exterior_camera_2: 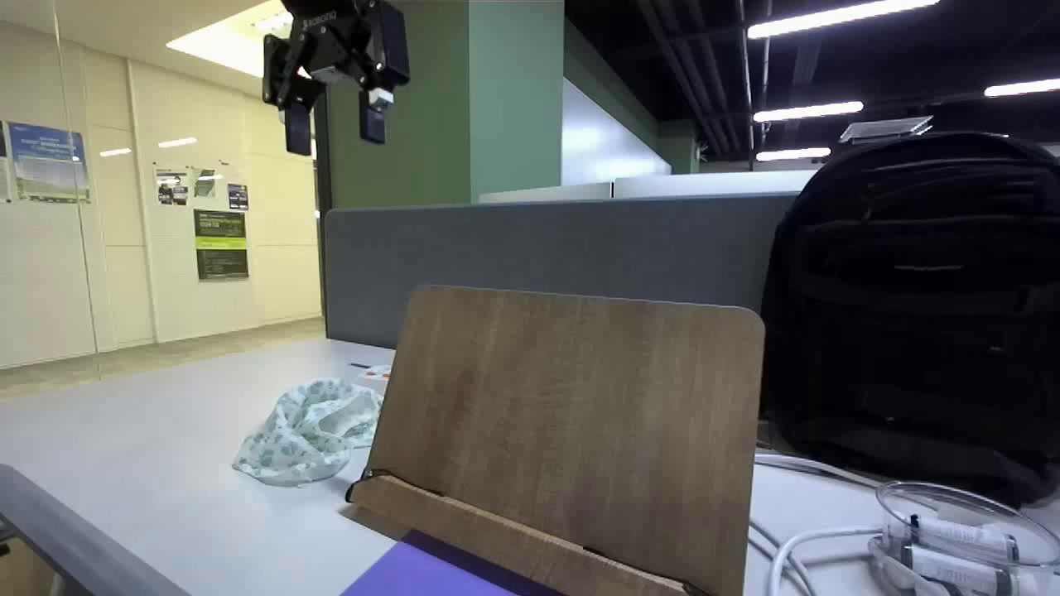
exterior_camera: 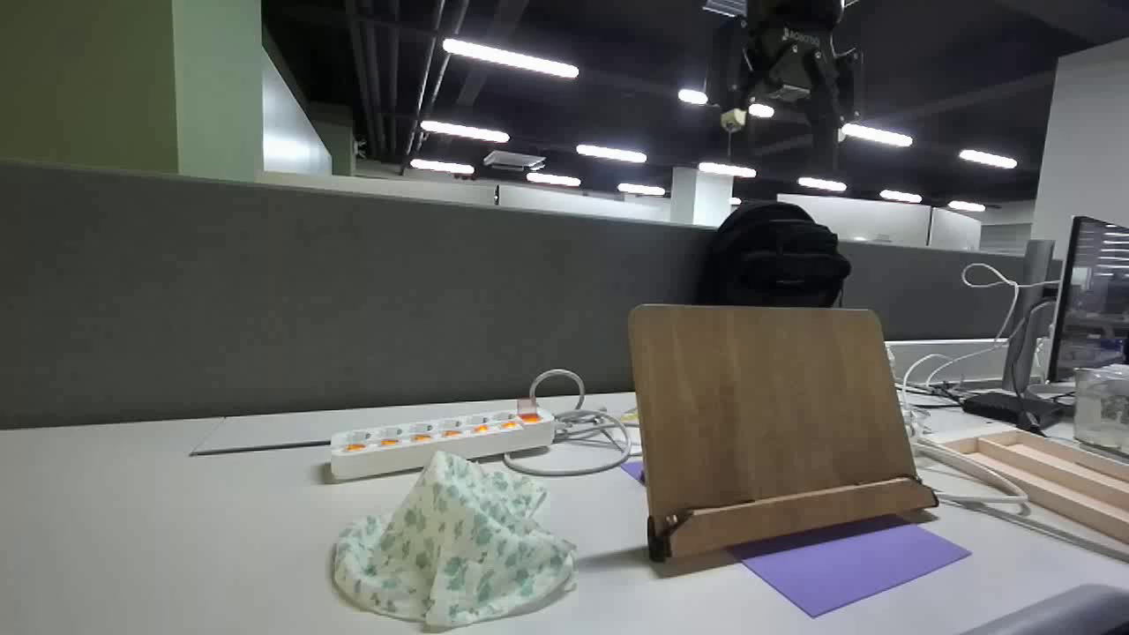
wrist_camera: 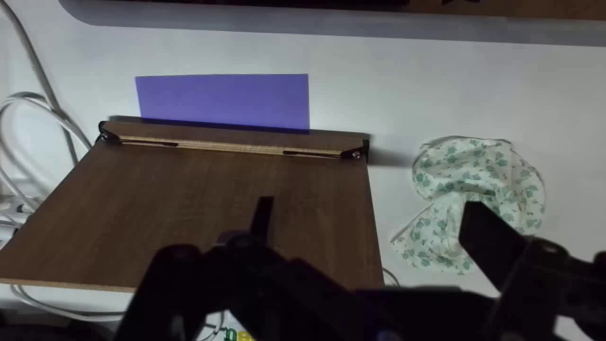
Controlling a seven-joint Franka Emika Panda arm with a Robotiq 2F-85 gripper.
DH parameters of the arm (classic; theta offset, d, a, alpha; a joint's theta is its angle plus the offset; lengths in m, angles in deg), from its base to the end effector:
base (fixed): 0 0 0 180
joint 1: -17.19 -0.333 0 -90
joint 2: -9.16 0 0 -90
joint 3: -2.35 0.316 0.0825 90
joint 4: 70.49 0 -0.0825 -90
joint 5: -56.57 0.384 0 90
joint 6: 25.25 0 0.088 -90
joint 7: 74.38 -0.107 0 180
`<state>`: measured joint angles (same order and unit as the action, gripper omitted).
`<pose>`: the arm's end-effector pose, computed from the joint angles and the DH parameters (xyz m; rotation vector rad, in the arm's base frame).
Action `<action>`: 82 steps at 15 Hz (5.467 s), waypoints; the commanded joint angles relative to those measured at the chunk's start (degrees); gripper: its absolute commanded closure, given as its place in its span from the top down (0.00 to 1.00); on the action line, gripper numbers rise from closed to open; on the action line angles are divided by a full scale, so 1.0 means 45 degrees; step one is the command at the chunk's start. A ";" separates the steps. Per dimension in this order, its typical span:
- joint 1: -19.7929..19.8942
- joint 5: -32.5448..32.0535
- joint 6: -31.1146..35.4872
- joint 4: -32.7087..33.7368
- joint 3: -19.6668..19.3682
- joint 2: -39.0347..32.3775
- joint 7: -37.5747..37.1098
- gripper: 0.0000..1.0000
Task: Put the towel on the wooden rack.
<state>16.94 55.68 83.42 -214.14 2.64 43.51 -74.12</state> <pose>0.3663 0.0024 0.4834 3.1239 0.0283 -0.0171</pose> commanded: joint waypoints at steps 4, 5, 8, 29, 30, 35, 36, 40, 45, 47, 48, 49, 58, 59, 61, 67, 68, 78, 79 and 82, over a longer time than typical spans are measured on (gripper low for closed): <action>-0.0005 0.0001 -0.0030 0.0025 -0.0001 -0.0008 -0.0002 1.00; -0.0005 0.0001 -0.0030 0.0024 -0.0001 -0.0008 -0.0002 1.00; -0.0005 0.0001 -0.0030 0.0025 -0.0001 -0.0008 -0.0001 1.00; -0.3730 0.1637 1.0473 -0.1072 0.2965 -0.6187 0.0382 1.00; -0.3732 0.1760 1.0697 -0.0997 0.2944 -0.6654 0.0392 1.00; -0.3622 0.1532 1.0828 -0.1172 0.3063 -0.6788 0.0284 1.00; -0.3539 0.1033 1.0979 -0.1338 0.3078 -0.6657 0.0185 1.00; -0.3164 -0.1385 1.1668 -0.1611 0.3077 -0.7423 -0.0361 1.00; -0.2945 -0.4879 1.3153 -0.1582 0.2550 -0.8834 -0.1628 1.00; -0.3096 -0.5699 1.3648 -0.1420 0.2254 -0.9438 -0.1897 1.00; -0.3162 -0.5918 1.3872 -0.1355 0.2156 -0.9709 -0.1921 1.00; -0.3210 -0.6036 1.4123 -0.1277 0.2083 -1.0029 -0.1907 1.00; -0.4267 -0.6228 1.5759 -0.0060 0.0825 -1.2665 -0.1518 1.00; -0.4520 -0.6220 1.5853 0.0114 0.0557 -1.2878 -0.1513 1.00; -0.4894 -0.6130 1.6073 0.0360 0.0168 -1.3221 -0.1476 0.75; -0.4761 -0.5854 1.6332 0.0479 0.0320 -1.3419 -0.1273 0.37; -0.4683 -0.5835 1.6306 0.0442 0.0358 -1.3327 -0.1255 0.31; -0.3063 -0.4188 1.4010 0.0950 0.1663 -1.1441 -0.0008 0.00; -0.2621 -0.3621 1.3343 0.1126 0.2038 -1.1082 0.0294 0.00; -0.2109 -0.2265 1.1526 0.1917 0.2066 -0.9896 0.1198 0.00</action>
<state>4.67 41.43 142.85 -208.12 10.94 -6.63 -71.41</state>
